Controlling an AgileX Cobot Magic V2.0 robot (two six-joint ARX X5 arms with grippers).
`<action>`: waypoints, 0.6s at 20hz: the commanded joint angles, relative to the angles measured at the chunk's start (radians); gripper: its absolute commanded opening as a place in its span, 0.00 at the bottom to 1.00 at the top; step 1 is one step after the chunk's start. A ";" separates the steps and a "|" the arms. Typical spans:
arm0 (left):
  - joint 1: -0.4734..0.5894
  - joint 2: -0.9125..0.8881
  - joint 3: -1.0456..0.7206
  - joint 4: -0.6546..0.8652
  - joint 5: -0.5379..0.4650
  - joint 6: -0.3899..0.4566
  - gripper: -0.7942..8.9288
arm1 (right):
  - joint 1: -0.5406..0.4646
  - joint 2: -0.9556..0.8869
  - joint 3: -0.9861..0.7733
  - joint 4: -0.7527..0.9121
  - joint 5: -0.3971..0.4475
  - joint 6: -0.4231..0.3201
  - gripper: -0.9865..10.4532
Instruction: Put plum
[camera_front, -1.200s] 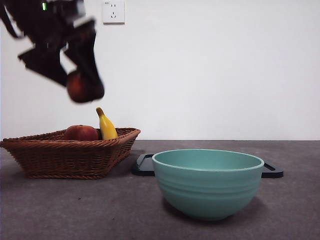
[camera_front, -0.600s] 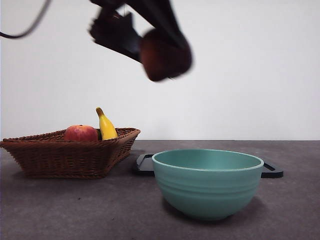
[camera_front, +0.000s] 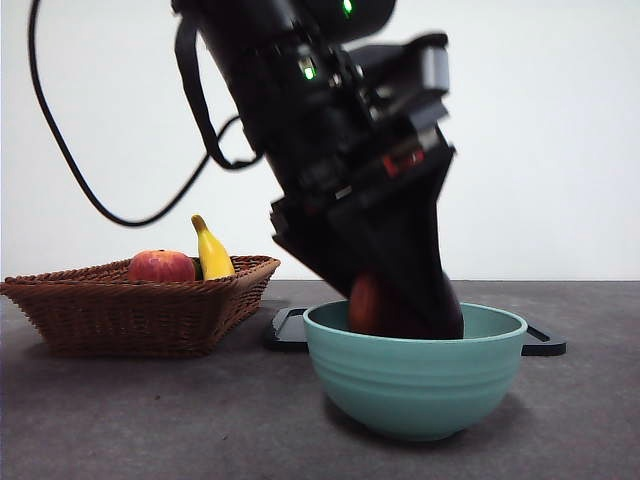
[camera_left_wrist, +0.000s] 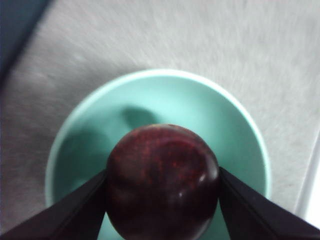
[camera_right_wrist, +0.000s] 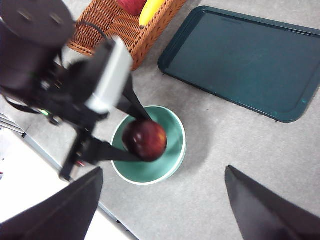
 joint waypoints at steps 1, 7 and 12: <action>-0.021 0.035 0.020 0.025 -0.020 0.039 0.39 | 0.004 0.004 0.019 0.009 0.000 0.010 0.43; -0.031 0.064 0.020 0.038 -0.050 0.078 0.39 | 0.004 0.004 0.019 0.010 0.000 0.010 0.43; -0.032 0.064 0.020 0.030 -0.050 0.078 0.41 | 0.004 0.004 0.019 0.010 -0.001 0.010 0.43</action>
